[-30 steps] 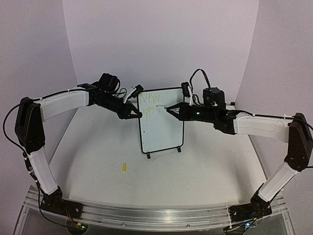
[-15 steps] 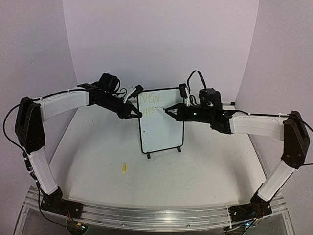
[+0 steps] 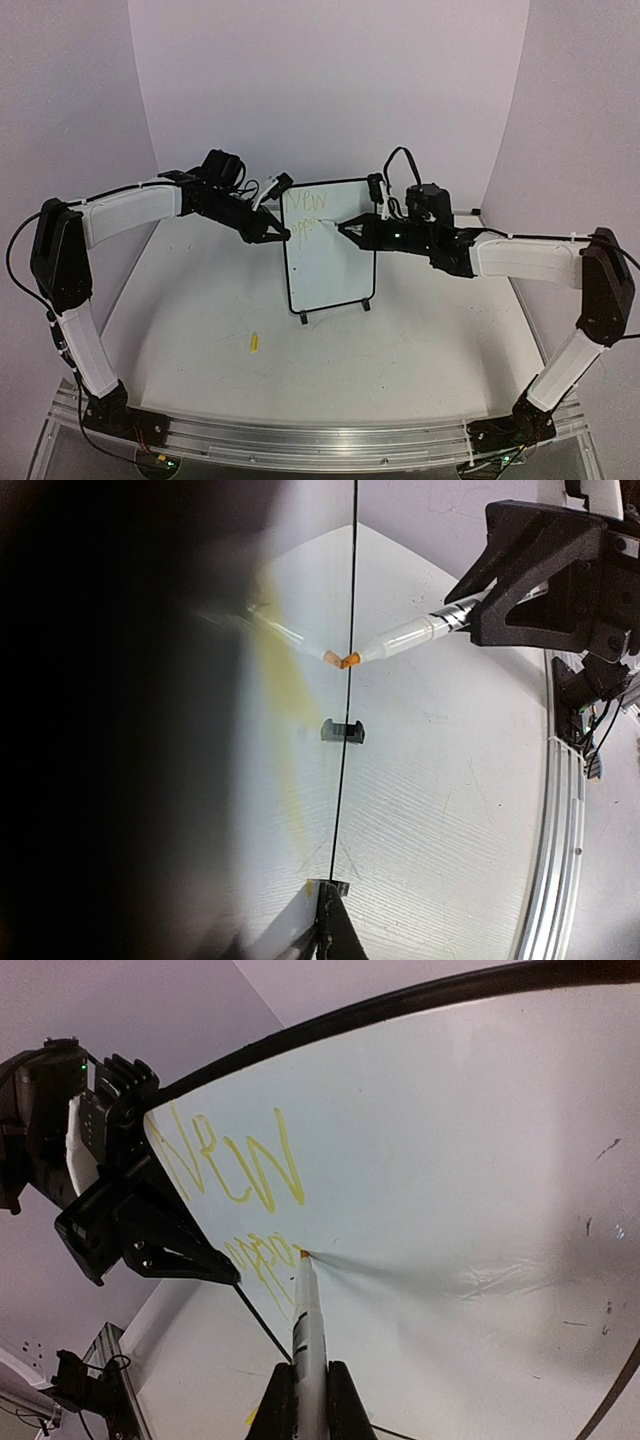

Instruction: Write a sentence on the whiteboard

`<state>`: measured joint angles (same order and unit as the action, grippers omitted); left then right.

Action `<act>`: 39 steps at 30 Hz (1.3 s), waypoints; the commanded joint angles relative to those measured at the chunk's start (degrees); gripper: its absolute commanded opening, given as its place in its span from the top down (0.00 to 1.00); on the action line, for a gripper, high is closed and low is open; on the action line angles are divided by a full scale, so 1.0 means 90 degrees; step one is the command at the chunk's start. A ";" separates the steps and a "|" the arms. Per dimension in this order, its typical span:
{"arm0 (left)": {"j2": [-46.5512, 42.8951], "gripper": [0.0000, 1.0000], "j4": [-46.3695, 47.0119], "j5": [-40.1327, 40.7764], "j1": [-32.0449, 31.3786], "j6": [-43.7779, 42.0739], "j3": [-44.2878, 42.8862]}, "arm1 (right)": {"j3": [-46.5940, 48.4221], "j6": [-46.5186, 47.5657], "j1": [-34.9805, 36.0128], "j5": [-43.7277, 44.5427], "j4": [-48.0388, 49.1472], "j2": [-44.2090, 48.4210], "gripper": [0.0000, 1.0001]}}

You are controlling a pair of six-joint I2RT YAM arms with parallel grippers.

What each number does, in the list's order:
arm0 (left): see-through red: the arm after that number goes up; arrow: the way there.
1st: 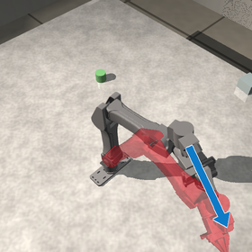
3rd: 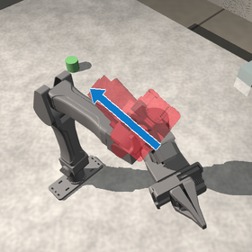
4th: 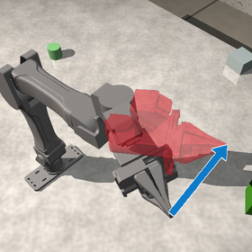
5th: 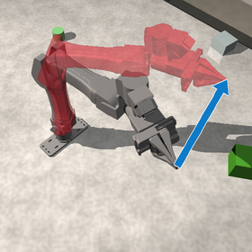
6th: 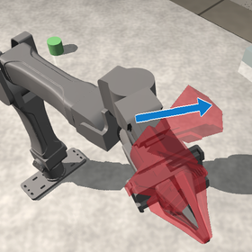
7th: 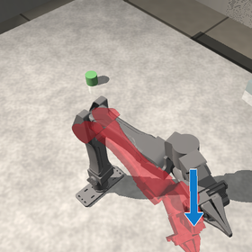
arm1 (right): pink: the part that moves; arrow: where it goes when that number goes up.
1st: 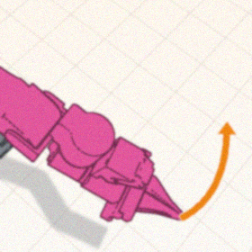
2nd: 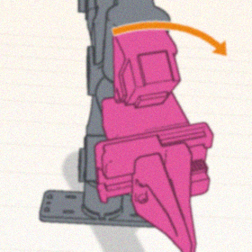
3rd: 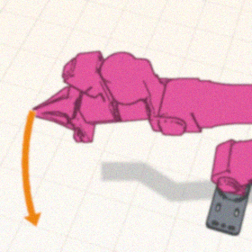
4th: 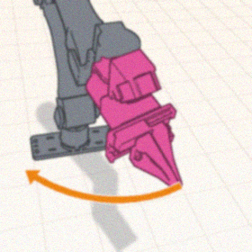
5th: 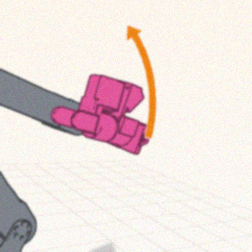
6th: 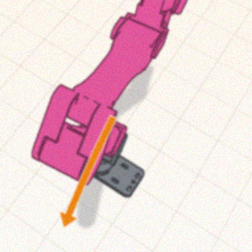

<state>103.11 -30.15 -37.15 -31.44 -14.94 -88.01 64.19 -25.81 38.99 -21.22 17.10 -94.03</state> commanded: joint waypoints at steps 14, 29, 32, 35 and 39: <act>-0.0157 1.00 -0.0527 0.0471 -0.0026 -0.0256 0.0083 | -0.0174 -0.0118 -0.0025 0.0042 -0.0045 -0.0037 1.00; -0.0158 1.00 -0.0538 0.0476 -0.0022 -0.0256 0.0072 | -0.0265 -0.0374 -0.0025 0.0112 0.0261 -0.0002 1.00; -0.0166 1.00 -0.0541 0.0479 -0.0022 -0.0259 0.0072 | -0.0305 -0.0567 -0.0025 0.0141 0.0571 -0.0001 1.00; -0.0175 1.00 -0.0537 0.0485 -0.0022 -0.0263 0.0072 | -0.0329 -0.0689 -0.0025 0.0212 0.0820 -0.0020 1.00; -0.0188 1.00 -0.0542 0.0494 -0.0022 -0.0270 0.0072 | -0.0376 -0.0757 -0.0025 0.0335 0.0987 0.0003 1.00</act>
<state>103.11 -30.13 -37.15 -31.44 -14.98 -88.01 61.08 -30.99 39.03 -21.57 20.61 -93.97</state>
